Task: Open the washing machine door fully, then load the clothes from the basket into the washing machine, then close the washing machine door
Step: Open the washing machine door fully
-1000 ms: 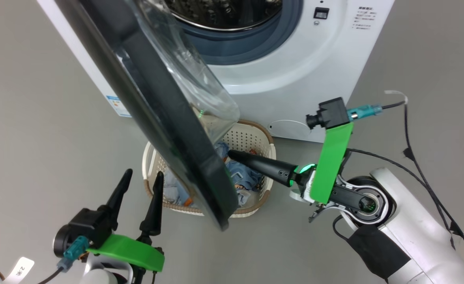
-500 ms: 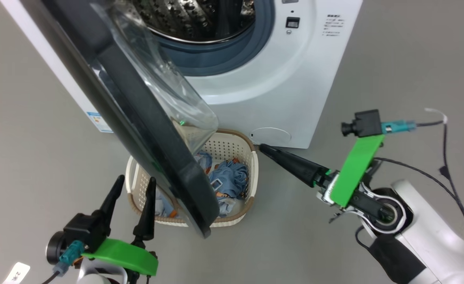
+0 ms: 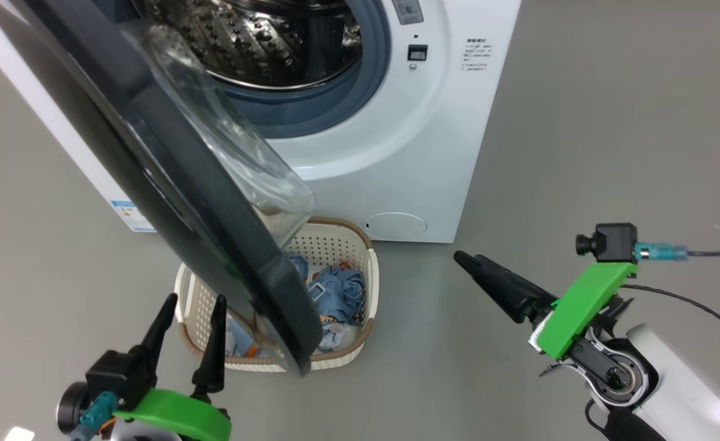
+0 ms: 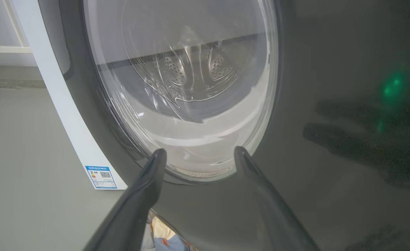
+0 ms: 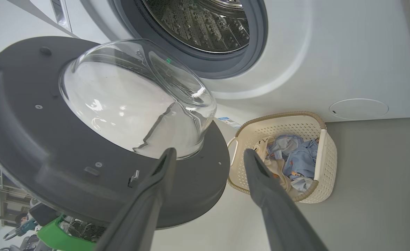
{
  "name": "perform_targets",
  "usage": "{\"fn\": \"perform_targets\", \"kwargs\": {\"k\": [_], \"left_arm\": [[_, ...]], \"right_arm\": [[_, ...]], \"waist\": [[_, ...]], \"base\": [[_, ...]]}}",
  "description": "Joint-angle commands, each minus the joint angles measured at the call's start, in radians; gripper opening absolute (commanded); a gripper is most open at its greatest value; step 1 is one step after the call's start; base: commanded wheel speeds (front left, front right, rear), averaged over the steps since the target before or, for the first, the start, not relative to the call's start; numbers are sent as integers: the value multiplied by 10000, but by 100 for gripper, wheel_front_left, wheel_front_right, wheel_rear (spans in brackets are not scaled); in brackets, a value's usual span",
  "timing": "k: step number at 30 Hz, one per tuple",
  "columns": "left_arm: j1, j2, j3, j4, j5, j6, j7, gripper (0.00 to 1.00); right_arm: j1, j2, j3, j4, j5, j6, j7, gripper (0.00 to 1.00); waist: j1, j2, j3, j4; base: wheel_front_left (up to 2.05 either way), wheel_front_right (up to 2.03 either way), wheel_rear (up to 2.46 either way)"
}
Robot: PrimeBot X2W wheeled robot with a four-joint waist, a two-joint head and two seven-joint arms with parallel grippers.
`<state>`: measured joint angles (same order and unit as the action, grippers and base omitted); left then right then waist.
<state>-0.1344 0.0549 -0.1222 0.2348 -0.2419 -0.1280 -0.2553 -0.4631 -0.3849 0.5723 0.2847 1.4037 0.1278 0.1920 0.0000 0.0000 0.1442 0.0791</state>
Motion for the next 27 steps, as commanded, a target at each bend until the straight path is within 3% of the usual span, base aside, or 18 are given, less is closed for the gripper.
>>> {"fn": "perform_targets", "kwargs": {"k": [1, 14, 19, 27], "left_arm": [[-20, 215, 373, -208, 47, -26, -65, 100], [319, 301, 620, -170, -41, -26, -65, 100], [376, 337, 684, -112, -59, -26, -65, 100], [385, 373, 719, -111, -86, -26, -65, 100]], "right_arm": [[174, -123, 134, -174, -164, 29, -256, 100], [682, -1075, 1244, 1123, -929, 29, -3111, 100], [706, -1247, 1740, 1843, -1103, 29, -3850, 100], [625, -1317, 1665, 2562, -1267, 29, -4463, 100]], "waist": [[0, 0, -66, -85], [0, 0, -354, -496], [0, 0, -390, -606], [0, 0, -349, -690]], "base": [[0, 0, 0], [0, 0, 0], [0, 0, 0], [0, 0, 0]]}}
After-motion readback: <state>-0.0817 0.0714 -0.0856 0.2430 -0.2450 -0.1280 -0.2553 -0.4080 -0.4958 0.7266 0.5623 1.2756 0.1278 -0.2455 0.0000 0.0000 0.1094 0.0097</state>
